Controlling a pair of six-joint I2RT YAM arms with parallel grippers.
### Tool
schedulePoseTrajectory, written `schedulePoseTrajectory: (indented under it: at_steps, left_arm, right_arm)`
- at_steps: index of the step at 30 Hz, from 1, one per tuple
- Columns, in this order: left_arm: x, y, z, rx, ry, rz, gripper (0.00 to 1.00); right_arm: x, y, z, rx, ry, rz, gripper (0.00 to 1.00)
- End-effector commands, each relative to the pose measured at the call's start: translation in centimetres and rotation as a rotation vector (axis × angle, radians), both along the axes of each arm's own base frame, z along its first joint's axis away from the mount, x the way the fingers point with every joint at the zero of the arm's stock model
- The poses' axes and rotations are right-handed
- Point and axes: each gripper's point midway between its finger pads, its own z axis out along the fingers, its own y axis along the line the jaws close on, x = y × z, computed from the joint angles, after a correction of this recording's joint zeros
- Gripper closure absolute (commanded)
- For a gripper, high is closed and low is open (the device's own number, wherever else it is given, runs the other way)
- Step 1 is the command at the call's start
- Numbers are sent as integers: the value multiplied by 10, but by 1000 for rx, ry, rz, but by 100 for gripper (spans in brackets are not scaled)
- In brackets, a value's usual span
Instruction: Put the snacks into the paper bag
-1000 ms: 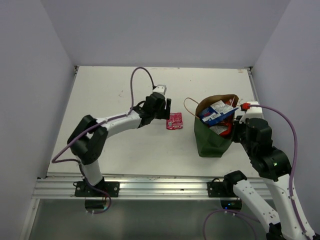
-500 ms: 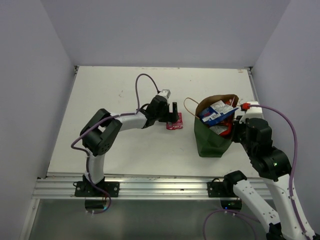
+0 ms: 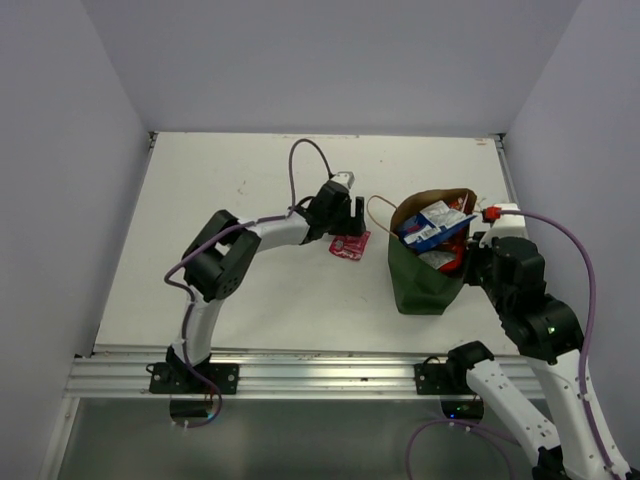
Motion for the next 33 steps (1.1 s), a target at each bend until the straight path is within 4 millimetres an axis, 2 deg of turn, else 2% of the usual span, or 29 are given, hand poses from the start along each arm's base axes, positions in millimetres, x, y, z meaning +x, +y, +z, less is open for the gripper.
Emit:
schedulePoseTrajectory:
  at_steps: [1,2,4,9,12,13,17,20,23,24,25,26,28,29,31,33]
  left_arm:
    - [-17,12,-31,147,64,-29,23]
    - [-23,14,-37,174,76,-38,35]
    - [-30,18,-44,215,81,-48,50]
    - [-45,24,-55,297,86,-87,70]
    - [-55,24,-62,332,95,-110,88]
    - [-57,25,-64,337,99,-113,100]
    - [-58,23,-63,325,88,-118,100]
    - [-56,21,-47,304,54,-107,100]
    - [-48,21,-11,282,-2,-77,100]
    - [-40,23,15,271,-51,-45,100]
    - [-39,27,28,273,-71,-29,100]
    - [-35,29,58,246,-122,-9,100]
    - [-27,38,91,244,-186,46,100]
    - [-25,42,119,216,-230,68,100]
    - [-19,45,157,186,-296,107,100]
    - [-17,53,209,126,-377,157,100]
  right_arm:
    - [2,3,12,13,-42,17,100]
    - [2,3,12,15,-45,17,100]
    - [2,3,13,15,-46,15,100]
    - [2,3,13,15,-46,15,100]
    - [2,2,13,15,-48,14,100]
    - [1,2,14,15,-52,15,100]
    - [1,2,13,14,-51,11,100]
    - [1,2,14,14,-51,11,100]
    - [1,2,13,14,-47,9,100]
    - [1,1,13,13,-50,10,100]
    - [1,2,13,15,-48,11,100]
    - [1,2,13,15,-48,12,100]
    - [1,2,13,15,-50,11,100]
    - [2,2,13,15,-48,11,100]
    - [2,2,13,14,-48,14,100]
    - [2,2,13,16,-51,11,100]
